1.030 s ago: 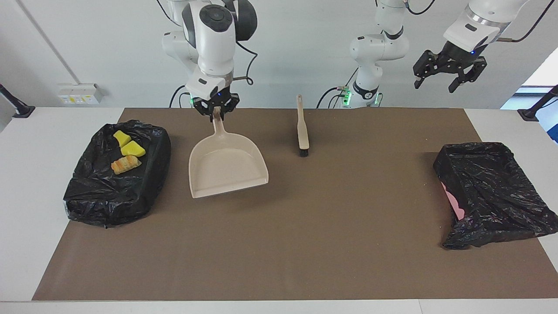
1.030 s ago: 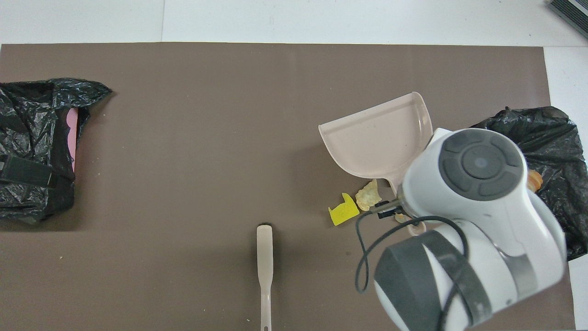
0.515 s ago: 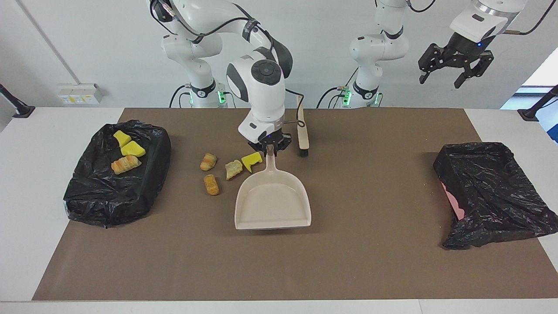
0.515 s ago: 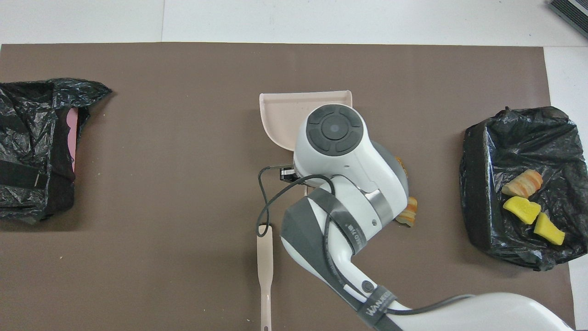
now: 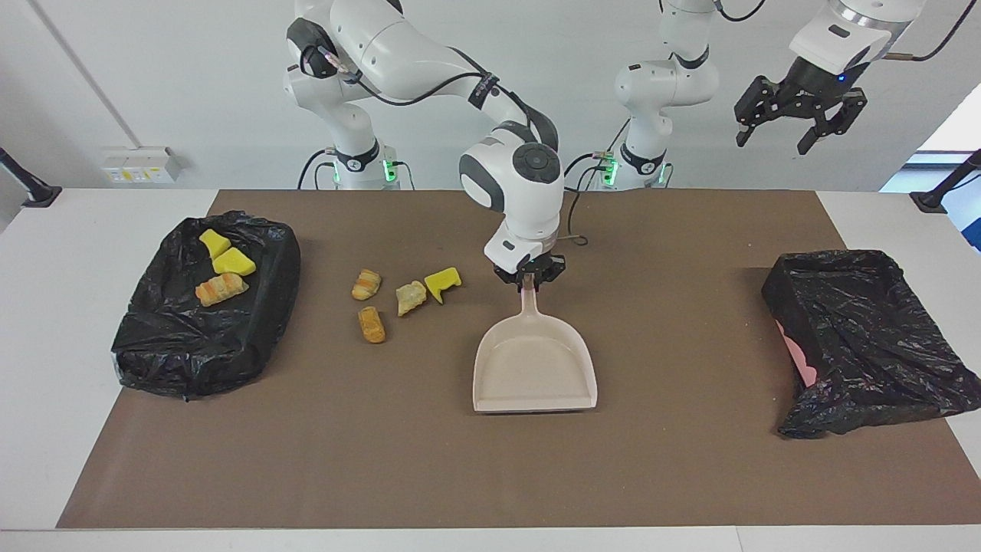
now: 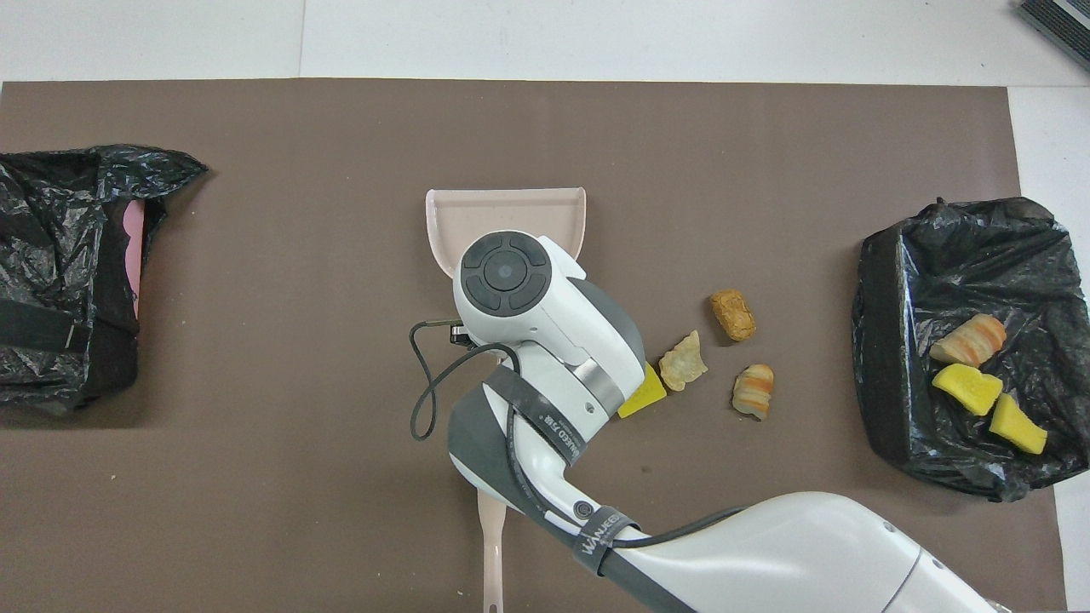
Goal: Sweep and dump trash in bin
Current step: 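Bring the dustpan back with the right gripper and set it down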
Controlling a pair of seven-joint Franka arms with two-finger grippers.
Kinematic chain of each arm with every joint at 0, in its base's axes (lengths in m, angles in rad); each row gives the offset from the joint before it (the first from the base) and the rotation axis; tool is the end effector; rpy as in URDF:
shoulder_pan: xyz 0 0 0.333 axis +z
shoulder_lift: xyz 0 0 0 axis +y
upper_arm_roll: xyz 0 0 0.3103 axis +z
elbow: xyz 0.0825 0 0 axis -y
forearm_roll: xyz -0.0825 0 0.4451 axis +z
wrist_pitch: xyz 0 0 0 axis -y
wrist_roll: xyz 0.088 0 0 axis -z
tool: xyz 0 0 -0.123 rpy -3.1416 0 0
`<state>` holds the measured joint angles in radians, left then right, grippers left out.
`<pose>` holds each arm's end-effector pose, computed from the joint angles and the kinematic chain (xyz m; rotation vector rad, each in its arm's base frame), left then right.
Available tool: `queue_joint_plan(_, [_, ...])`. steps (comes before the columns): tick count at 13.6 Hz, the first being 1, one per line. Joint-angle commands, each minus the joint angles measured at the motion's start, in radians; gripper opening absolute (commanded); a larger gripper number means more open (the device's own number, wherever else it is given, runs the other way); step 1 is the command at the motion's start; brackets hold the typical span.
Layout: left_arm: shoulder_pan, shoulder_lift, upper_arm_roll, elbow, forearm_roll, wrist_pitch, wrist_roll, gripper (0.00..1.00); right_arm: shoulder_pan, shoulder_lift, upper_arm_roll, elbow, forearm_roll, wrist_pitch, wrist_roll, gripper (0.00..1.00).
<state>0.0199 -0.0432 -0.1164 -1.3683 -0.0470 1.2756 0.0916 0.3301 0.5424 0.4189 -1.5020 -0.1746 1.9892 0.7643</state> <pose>0.5591 -0.0627 0.7076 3.0849 -0.3102 -0.0774 0.5817 0.4686 0.3264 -3.1074 -0.0056 0.0640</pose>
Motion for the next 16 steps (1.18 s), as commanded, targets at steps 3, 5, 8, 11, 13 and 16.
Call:
queue_joint_plan(3, [-0.069, -0.006, 0.090, 0.009, 0.016, -0.022, 0.016, 1.00, 0.021, 0.036, -0.003, 0.002, -0.040, 0.071, 0.041, 0.00])
queue_joint_plan(5, [-0.101, -0.006, 0.109, 0.009, 0.016, -0.019, 0.005, 1.00, 0.014, 0.037, -0.002, 0.002, -0.037, 0.072, 0.040, 0.20])
queue_joint_plan(8, [-0.155, -0.026, 0.182, -0.014, 0.016, -0.022, 0.002, 1.00, -0.006, 0.018, 0.001, -0.001, -0.059, 0.071, 0.006, 1.00])
queue_joint_plan(11, [-0.150, -0.026, 0.178, -0.017, 0.016, -0.012, 0.000, 1.00, -0.023, 0.004, 0.003, -0.004, -0.045, 0.071, 0.007, 1.00])
queue_joint_plan(13, [-0.144, -0.027, 0.176, -0.018, 0.016, -0.016, 0.003, 1.00, -0.042, -0.015, 0.003, -0.003, -0.017, 0.071, 0.006, 1.00])
queue_joint_plan(16, [-0.153, -0.027, 0.173, -0.026, 0.016, 0.017, 0.000, 1.00, -0.049, -0.120, 0.004, -0.053, 0.007, 0.019, 0.007, 1.00])
